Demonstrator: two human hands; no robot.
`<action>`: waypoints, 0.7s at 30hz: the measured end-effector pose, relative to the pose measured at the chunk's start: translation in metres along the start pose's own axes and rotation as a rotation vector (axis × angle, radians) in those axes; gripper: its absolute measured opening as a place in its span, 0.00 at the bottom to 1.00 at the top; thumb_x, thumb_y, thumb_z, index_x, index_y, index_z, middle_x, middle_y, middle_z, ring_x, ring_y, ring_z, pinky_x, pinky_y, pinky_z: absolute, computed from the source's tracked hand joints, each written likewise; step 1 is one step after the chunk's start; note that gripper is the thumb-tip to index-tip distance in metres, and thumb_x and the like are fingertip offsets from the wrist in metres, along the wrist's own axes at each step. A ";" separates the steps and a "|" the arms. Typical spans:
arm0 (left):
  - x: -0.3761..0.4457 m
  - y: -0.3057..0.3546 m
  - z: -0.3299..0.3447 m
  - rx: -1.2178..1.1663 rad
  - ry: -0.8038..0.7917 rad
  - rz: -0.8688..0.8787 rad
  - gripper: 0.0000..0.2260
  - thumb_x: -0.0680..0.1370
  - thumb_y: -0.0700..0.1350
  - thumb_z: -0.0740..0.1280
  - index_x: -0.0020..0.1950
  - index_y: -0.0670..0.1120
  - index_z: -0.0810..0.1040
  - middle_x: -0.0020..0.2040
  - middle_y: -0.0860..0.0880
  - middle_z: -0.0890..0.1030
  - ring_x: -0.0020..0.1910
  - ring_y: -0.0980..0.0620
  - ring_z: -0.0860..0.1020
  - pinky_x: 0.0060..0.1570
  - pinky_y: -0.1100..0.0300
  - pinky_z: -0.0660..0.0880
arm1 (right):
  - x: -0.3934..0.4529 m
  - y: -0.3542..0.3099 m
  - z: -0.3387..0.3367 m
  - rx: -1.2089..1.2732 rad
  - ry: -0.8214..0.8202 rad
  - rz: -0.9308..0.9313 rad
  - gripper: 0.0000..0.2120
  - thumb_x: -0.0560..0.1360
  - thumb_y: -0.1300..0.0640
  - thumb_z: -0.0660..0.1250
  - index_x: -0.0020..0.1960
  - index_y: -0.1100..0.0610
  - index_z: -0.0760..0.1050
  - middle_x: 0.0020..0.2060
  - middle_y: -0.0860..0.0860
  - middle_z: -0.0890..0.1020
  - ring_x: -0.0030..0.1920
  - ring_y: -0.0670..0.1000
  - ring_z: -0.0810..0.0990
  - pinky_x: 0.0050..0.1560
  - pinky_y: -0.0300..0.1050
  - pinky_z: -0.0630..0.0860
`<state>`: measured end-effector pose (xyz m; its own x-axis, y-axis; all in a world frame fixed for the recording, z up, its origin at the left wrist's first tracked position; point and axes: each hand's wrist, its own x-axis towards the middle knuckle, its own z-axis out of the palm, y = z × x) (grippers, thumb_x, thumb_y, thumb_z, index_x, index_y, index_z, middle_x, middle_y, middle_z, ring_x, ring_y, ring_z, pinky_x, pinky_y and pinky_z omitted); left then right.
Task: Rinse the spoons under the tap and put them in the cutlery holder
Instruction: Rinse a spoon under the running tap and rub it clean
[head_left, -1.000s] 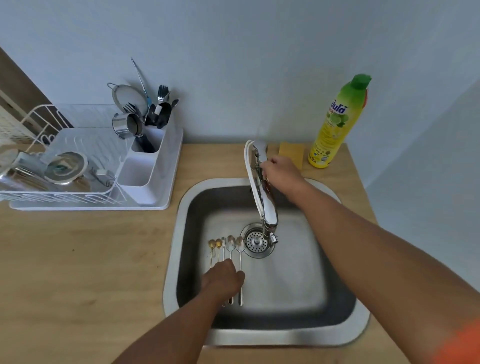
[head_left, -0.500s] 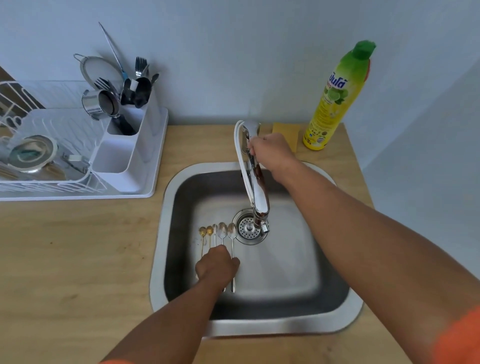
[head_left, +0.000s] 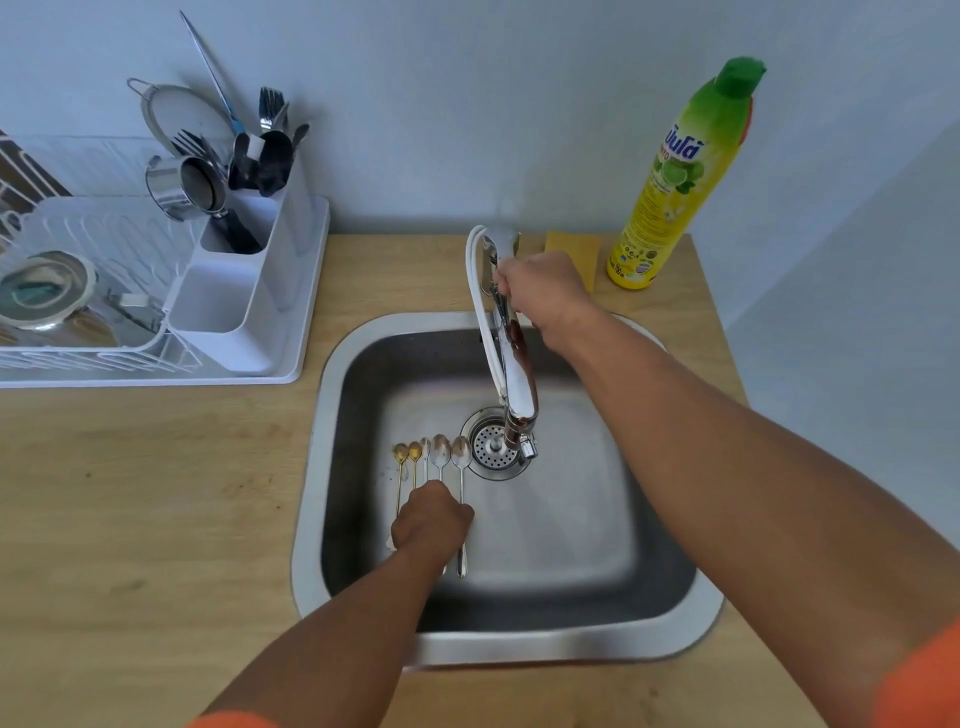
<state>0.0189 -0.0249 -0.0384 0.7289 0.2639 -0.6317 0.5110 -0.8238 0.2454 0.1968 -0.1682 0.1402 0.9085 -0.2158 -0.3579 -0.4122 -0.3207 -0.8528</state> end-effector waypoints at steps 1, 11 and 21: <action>0.000 0.001 0.000 -0.011 -0.003 -0.010 0.09 0.72 0.50 0.68 0.49 0.47 0.81 0.49 0.47 0.84 0.48 0.43 0.83 0.45 0.57 0.76 | 0.001 -0.002 -0.001 -0.003 0.005 -0.010 0.15 0.78 0.54 0.63 0.33 0.55 0.77 0.29 0.49 0.78 0.28 0.49 0.72 0.29 0.40 0.66; -0.007 0.003 -0.001 0.014 -0.074 0.008 0.11 0.71 0.57 0.66 0.39 0.50 0.71 0.37 0.53 0.76 0.39 0.47 0.78 0.38 0.58 0.71 | -0.005 -0.005 -0.012 0.043 0.044 -0.010 0.20 0.79 0.47 0.60 0.34 0.55 0.81 0.28 0.46 0.83 0.31 0.47 0.80 0.40 0.47 0.77; -0.029 0.015 -0.004 -0.359 -0.261 -0.018 0.12 0.76 0.47 0.68 0.38 0.40 0.82 0.24 0.49 0.82 0.17 0.54 0.77 0.20 0.66 0.71 | -0.059 0.148 -0.015 -0.153 0.031 0.297 0.16 0.79 0.52 0.63 0.43 0.63 0.80 0.46 0.63 0.85 0.42 0.59 0.80 0.46 0.54 0.77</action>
<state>0.0072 -0.0425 -0.0139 0.6021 0.1031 -0.7917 0.6822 -0.5817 0.4431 0.0817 -0.2165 0.0410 0.7456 -0.3481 -0.5683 -0.6663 -0.3737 -0.6453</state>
